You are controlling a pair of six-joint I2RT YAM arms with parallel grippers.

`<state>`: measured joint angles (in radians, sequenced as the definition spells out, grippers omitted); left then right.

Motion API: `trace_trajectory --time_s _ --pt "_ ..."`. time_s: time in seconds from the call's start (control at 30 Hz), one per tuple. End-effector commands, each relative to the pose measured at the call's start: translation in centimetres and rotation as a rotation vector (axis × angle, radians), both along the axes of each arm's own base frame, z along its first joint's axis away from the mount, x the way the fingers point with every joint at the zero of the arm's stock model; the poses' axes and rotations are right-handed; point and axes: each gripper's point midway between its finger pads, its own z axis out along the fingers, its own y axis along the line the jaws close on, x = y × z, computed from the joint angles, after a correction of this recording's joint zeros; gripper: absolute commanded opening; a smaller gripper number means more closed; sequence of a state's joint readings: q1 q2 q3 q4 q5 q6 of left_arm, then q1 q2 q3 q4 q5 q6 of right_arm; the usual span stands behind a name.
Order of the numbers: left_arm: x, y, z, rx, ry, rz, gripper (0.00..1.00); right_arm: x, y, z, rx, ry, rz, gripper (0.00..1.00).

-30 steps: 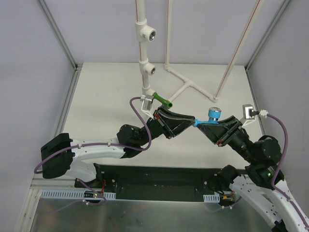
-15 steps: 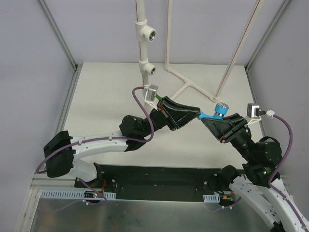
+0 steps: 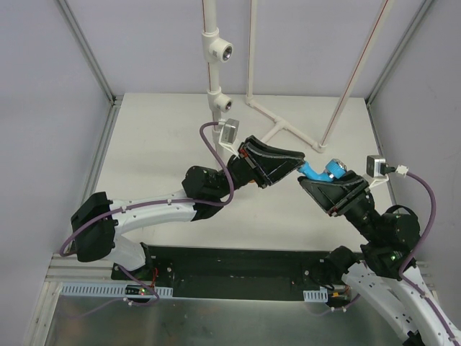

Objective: Install the water faucets
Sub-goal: Adjust the water faucet.

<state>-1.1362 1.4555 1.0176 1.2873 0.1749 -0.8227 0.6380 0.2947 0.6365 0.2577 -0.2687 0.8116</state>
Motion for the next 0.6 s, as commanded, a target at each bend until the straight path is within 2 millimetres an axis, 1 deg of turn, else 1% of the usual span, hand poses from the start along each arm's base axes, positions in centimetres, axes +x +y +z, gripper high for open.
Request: trace_trajectory --time_s 0.0,0.23,0.3,0.4,0.43,0.47,0.53,0.57 --pt "-2.9 -1.3 -1.1 0.057 -0.05 -0.133 0.0 -0.6 1.1 -1.8 -0.058 0.037 0.073 0.0" --pt "-3.4 -0.6 -1.9 0.072 -0.037 -0.143 0.0 -0.1 -0.3 -1.2 -0.058 0.027 -0.021 0.01" --pt "-3.4 -0.2 -2.0 0.073 -0.033 -0.14 0.0 -0.1 -0.4 -1.1 -0.053 0.03 -0.03 0.24" --pt "-3.6 0.3 -2.0 0.07 -0.037 -0.133 0.0 0.1 -0.7 -1.0 -0.047 0.033 -0.047 0.45" --pt "-3.6 0.4 -1.9 0.068 -0.038 -0.13 0.0 0.1 -0.8 -1.0 -0.046 0.034 -0.053 0.49" --pt "-3.6 0.5 -1.8 0.064 -0.04 -0.13 0.0 0.2 -0.8 -1.0 -0.045 0.035 -0.058 0.55" --pt "-3.7 0.7 -1.8 0.066 -0.039 -0.132 0.0 0.2 -1.0 -0.9 -0.043 0.032 -0.066 0.6" --pt "-3.8 0.7 -1.7 0.064 -0.04 -0.132 0.0 0.2 -1.1 -0.7 -0.043 0.027 -0.07 0.6"
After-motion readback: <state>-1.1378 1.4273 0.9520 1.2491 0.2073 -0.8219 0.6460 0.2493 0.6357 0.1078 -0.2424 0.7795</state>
